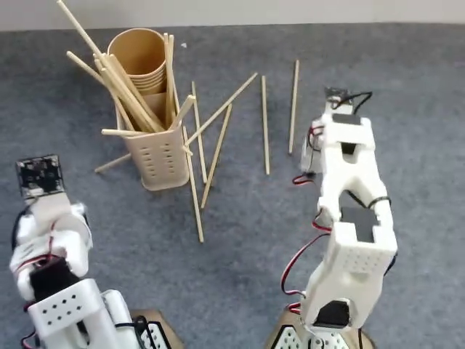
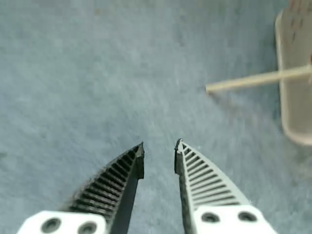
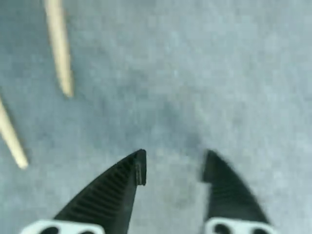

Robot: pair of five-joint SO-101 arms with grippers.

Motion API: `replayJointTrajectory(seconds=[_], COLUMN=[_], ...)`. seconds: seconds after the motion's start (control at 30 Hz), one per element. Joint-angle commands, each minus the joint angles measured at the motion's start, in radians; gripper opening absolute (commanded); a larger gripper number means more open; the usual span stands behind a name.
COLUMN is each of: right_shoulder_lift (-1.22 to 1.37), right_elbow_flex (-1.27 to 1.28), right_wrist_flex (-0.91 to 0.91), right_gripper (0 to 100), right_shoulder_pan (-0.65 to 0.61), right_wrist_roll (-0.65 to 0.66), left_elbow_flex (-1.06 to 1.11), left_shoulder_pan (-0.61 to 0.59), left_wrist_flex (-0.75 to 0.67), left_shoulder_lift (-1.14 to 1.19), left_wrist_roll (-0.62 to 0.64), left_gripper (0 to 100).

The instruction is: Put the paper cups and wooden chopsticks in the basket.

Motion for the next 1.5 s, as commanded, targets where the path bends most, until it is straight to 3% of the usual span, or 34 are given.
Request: replayJointTrajectory(seconds=[0.0,0.13,0.27,0.33,0.43,0.67,1.0,1.13,1.3,1.47], right_shoulder_lift=[-0.136,-0.360,-0.676,-0.846,-1.081,-1.549,-2.080,-2.170,-2.153,-2.164], right_elbow_flex=[-0.042,-0.025,0.150,0.320,0.618,1.198,1.721,1.742,1.744,1.748], right_wrist_flex=[0.159,0.174,0.165,0.113,0.013,-0.179,-0.229,-0.134,-0.137,-0.137], right_gripper=[2.8,2.7,2.7,2.7,2.7,2.7,2.7,2.8,2.8,2.8], right_shoulder_pan=[0.008,0.005,0.004,0.002,-0.021,-0.022,-0.110,-0.105,-0.108,-0.108], right_wrist_roll=[0.021,0.021,0.023,0.032,0.153,0.247,0.250,0.278,0.301,0.301], left_elbow_flex=[-0.252,-0.547,-0.865,-1.032,-1.270,-1.739,-1.802,-1.750,-1.690,-1.685], left_shoulder_pan=[0.013,0.062,0.154,0.209,0.285,0.334,0.535,0.504,0.430,0.440], left_wrist_flex=[0.118,0.242,0.400,0.486,0.577,0.623,0.735,0.733,0.664,0.629], left_shoulder_lift=[0.012,0.033,0.234,0.383,0.585,0.943,1.265,1.356,1.492,1.652], left_wrist_roll=[0.005,-0.023,-0.021,-0.021,-0.020,0.086,0.163,0.212,0.215,0.210], left_gripper=[14,14,14,14,14,14,14,14,14,14])
